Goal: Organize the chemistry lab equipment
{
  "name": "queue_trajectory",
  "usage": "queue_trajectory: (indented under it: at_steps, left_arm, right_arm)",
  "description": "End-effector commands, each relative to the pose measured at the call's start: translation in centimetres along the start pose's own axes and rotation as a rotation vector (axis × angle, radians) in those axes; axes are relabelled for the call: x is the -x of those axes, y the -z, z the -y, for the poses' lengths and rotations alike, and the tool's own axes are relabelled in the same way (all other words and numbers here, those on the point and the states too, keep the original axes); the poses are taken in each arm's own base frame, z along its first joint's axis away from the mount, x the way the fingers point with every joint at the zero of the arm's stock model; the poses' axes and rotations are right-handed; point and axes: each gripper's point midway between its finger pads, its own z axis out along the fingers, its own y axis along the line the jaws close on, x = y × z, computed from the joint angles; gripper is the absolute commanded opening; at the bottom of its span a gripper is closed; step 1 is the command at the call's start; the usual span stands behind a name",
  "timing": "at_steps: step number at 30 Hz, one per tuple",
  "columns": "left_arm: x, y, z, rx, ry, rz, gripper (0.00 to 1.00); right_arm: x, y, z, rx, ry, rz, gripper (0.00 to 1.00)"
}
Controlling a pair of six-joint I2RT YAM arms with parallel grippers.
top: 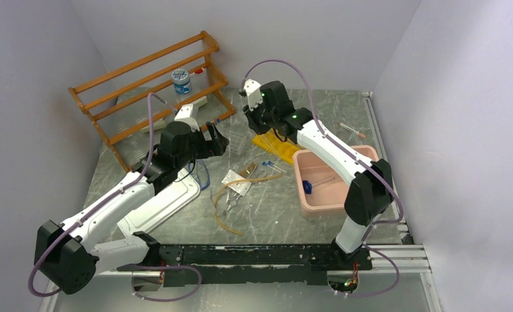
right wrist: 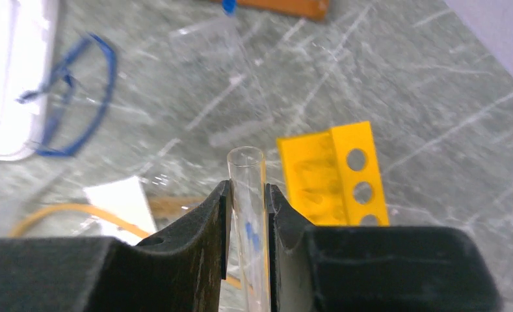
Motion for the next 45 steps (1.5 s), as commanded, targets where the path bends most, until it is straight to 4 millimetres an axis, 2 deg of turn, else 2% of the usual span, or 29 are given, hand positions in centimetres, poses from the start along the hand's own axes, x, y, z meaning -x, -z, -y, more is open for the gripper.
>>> queue_trajectory:
  at_steps: [1,5,8,10,15,17,20,23,25,31,33,35,38,40,42,45]
  left_arm:
    - [0.2,0.6,4.2,-0.245,0.038,0.013,0.97]
    - [-0.8,1.0,6.0,-0.382,0.042,0.008,0.96]
    - [-1.7,0.8,6.9,-0.452,0.045,-0.013,0.95]
    - [-2.4,0.2,6.7,-0.441,0.072,-0.034,0.95]
    - [-3.1,-1.0,8.2,-0.512,0.147,-0.078,0.93]
    - [-4.2,-1.7,8.8,-0.543,0.211,-0.130,0.89]
    - [-5.5,-2.5,9.0,-0.550,0.257,-0.171,0.78]
    - [-6.0,-2.9,9.0,-0.551,0.255,-0.173,0.67]
    - [-5.9,-3.0,9.2,-0.560,0.234,-0.165,0.54]
    - [-6.2,-2.8,9.6,-0.609,0.090,-0.174,0.24]
    - [-6.6,-2.9,9.5,-0.616,0.027,-0.188,0.14]
    - [-6.7,-2.9,9.1,-0.611,-0.031,-0.180,0.07]
    - [-6.3,-2.4,9.0,-0.637,-0.151,-0.130,0.05]
    - [-6.0,-1.8,9.3,-0.682,-0.244,-0.104,0.05]
    - [-6.0,-1.5,9.6,-0.724,-0.343,-0.091,0.05]
    - [-5.8,-1.3,10.0,-0.770,-0.459,-0.082,0.05]
  right_arm:
    - [3.2,1.8,-2.5,0.118,-0.188,0.150,0.20]
    - [5.1,3.1,-3.0,0.172,-0.377,0.226,0.20]
    - [5.2,3.3,-3.1,0.209,-0.553,0.239,0.19]
    - [5.1,3.4,-3.4,0.242,-0.633,0.242,0.19]
    - [4.8,3.1,-4.7,0.331,-0.750,0.230,0.19]
    - [4.6,2.9,-5.1,0.350,-0.778,0.223,0.19]
    - [4.2,2.8,-5.4,0.362,-0.810,0.213,0.19]
    - [3.8,2.8,-5.6,0.370,-0.824,0.206,0.20]
    - [3.4,2.7,-5.8,0.373,-0.828,0.193,0.20]
    - [2.4,2.5,-5.7,0.363,-0.836,0.156,0.23]
    - [2.0,2.5,-5.5,0.355,-0.841,0.140,0.26]
    - [1.8,2.7,-5.1,0.336,-0.853,0.116,0.36]
    - [1.4,3.6,-4.0,0.325,-0.903,0.078,0.58]
    - [1.8,4.7,-3.6,0.349,-0.925,0.083,0.67]
    - [2.2,6.0,-3.3,0.369,-0.930,0.085,0.73]
    - [2.3,7.1,-3.3,0.365,-0.900,0.038,0.73]
